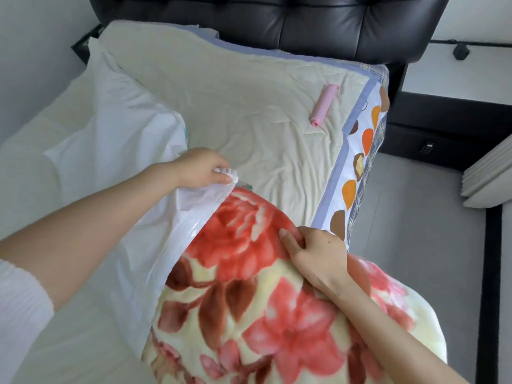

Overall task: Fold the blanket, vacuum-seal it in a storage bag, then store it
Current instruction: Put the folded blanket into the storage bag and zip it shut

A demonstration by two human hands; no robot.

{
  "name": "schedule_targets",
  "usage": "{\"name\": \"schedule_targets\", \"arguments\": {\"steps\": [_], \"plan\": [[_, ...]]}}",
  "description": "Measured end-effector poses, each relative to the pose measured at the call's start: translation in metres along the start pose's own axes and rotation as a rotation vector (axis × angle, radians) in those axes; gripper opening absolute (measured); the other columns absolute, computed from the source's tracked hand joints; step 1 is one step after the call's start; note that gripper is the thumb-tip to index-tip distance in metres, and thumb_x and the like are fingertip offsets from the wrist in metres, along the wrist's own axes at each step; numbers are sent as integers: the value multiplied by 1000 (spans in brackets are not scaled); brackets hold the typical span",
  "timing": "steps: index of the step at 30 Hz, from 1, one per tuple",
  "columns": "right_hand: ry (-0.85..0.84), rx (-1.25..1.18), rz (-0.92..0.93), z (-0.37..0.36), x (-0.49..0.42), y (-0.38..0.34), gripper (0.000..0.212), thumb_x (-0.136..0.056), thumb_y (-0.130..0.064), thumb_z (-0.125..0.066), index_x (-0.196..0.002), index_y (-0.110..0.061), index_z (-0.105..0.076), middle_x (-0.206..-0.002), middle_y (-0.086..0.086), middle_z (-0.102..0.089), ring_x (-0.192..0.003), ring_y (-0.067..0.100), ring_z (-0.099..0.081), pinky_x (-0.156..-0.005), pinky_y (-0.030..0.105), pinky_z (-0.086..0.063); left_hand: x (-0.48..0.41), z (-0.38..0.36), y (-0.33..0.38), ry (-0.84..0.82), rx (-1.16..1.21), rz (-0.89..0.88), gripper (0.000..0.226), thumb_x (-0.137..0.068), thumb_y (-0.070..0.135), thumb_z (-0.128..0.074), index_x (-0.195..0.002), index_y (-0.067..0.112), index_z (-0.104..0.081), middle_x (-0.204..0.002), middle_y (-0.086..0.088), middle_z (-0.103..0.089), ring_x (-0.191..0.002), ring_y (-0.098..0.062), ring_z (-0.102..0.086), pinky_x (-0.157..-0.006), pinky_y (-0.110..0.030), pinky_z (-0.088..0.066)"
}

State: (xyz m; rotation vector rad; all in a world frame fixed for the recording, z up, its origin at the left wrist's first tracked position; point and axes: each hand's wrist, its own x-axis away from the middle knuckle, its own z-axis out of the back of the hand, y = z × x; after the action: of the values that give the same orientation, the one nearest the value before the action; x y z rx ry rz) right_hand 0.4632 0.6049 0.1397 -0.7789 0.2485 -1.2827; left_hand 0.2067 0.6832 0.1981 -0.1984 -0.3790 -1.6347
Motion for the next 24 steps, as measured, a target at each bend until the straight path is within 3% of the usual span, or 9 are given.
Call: {"name": "schedule_targets", "arguments": {"steps": [5,8,10,11,13,15,16,18,24], "plan": [[58,-137,-47,-13,2,-9,43,-94,-44,-47,-59,-18,-45,-67,2,-58,-81,28,-58,-64,33,-32,23,-32,137,-74,585,-234,29,-94,25,-53,-70,10,-60,-55,-2,-62,-55,-11,-61,-64,-24,-48],[83,-230,-79,-18,2,5,39,-91,-45,-47,-65,-17,-56,-59,-2,-53,-72,22,-54,-62,32,-33,1,-18,149,322,604,-163,34,-91,33,-42,-80,6,-61,-64,-8,-67,-63,-27,-65,-69,-35,-51],[65,-289,-123,-17,-5,18,37,-92,-41,-51,-62,-20,-54,-57,-3,-52,-71,21,-53,-64,32,-35,-5,-2,113,533,253,-131,49,-90,43,-30,-91,7,-64,-83,-10,-71,-80,-30,-67,-75,-37,-48],[56,-309,-137,-17,-12,25,33,-92,-40,-52,-66,-20,-57,-60,-4,-55,-74,22,-55,-66,32,-37,-4,1,91,523,17,-88,56,-90,49,-25,-101,10,-65,-100,-10,-70,-95,-29,-64,-84,-37,-44],[48,-322,-159,-14,-24,35,29,-93,-38,-51,-76,-17,-63,-68,0,-61,-80,24,-58,-73,33,-41,-2,-9,55,218,-311,6,56,-94,52,-25,-128,18,-54,-140,-4,-49,-130,-24,-43,-109,-44,-21],[34,-309,-167,-10,-35,42,29,-93,-36,-50,-84,-14,-67,-74,5,-64,-85,25,-58,-76,34,-41,-3,-33,36,-139,-311,81,49,-99,48,-25,-140,28,-41,-153,4,-28,-142,-20,-21,-115,-45,-4],[20,-288,-168,-9,-40,45,28,-93,-35,-50,-88,-14,-68,-76,5,-64,-87,25,-58,-77,33,-40,-4,-46,32,-197,-220,95,47,-100,46,-24,-141,29,-41,-154,6,-27,-143,-20,-18,-115,-42,-4],[-3,-251,-178,-9,-49,49,26,-93,-36,-50,-92,-17,-68,-79,3,-64,-91,25,-58,-76,30,-38,-8,-68,32,-161,-87,99,46,-102,42,-22,-142,28,-39,-154,8,-28,-144,-21,-16,-115,-35,-6],[-6,-204,-236,-27,-64,59,31,-93,-42,-45,-109,-21,-61,-109,5,-66,-110,29,-55,-87,32,-39,-8,-128,86,28,-193,86,50,-103,32,-16,-149,15,-23,-154,4,-27,-145,-27,-12,-116,-34,0]]}}
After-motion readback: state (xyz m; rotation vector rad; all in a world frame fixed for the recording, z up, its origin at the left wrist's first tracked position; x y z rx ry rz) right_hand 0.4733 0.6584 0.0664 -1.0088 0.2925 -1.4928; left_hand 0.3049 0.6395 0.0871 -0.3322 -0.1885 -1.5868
